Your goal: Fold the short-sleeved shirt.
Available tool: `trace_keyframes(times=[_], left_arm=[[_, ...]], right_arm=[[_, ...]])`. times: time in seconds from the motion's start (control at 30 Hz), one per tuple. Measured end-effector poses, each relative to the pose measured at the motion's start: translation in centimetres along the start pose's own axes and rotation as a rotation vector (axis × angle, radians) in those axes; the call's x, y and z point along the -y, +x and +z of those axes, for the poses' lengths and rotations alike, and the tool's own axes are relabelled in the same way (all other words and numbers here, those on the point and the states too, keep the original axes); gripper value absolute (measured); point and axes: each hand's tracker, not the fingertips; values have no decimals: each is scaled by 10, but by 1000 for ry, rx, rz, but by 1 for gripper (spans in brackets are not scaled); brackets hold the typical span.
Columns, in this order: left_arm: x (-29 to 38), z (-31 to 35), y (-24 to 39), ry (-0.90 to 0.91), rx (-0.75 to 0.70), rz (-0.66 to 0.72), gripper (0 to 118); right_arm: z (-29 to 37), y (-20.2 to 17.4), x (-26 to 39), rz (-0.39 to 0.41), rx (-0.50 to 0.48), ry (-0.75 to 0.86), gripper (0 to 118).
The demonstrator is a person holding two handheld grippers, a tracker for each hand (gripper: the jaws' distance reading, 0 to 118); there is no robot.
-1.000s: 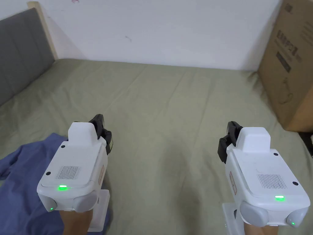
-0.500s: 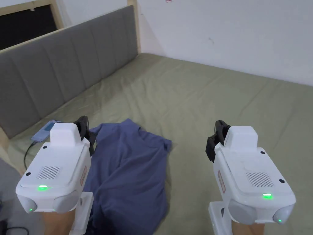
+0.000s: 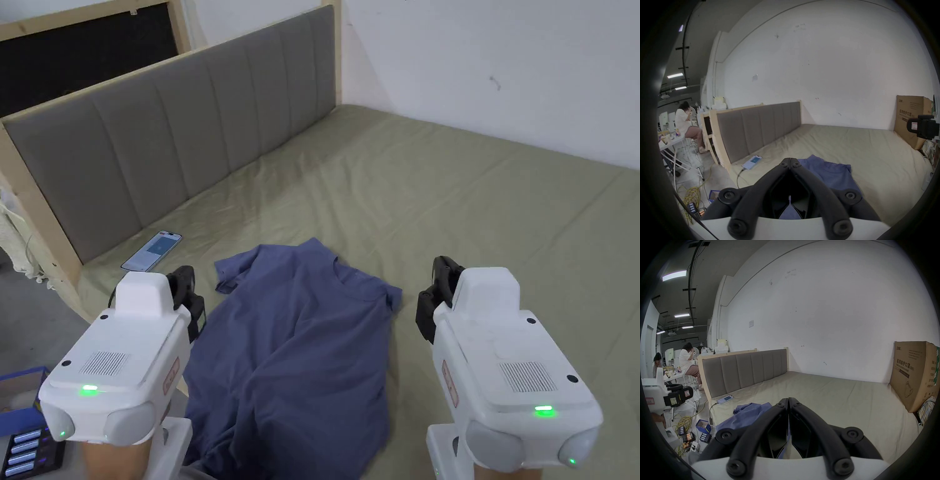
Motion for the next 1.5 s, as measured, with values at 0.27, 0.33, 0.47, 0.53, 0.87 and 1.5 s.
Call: trace_keyframes(times=[0.27, 0.33, 0.47, 0.53, 0.87, 1.5], left_arm=[[8, -68, 24, -183, 132, 53, 0], [16, -95, 30, -281, 161, 56, 2], [35, -142, 48, -485, 167, 46, 71], [47, -159, 56, -579, 160, 44, 101], [112, -197, 98, -830, 192, -20, 77], [25, -140, 103, -590, 329, 139, 0]], right_arm=[[5, 32, -2, 22, 58, 4, 0], [5, 41, -1, 26, 78, -1, 0], [7, 59, 4, 26, 117, -14, 0], [9, 67, 7, 28, 136, -24, 0], [20, 103, 36, 23, 228, -114, 0], [50, 135, 30, -11, 285, -107, 0]])
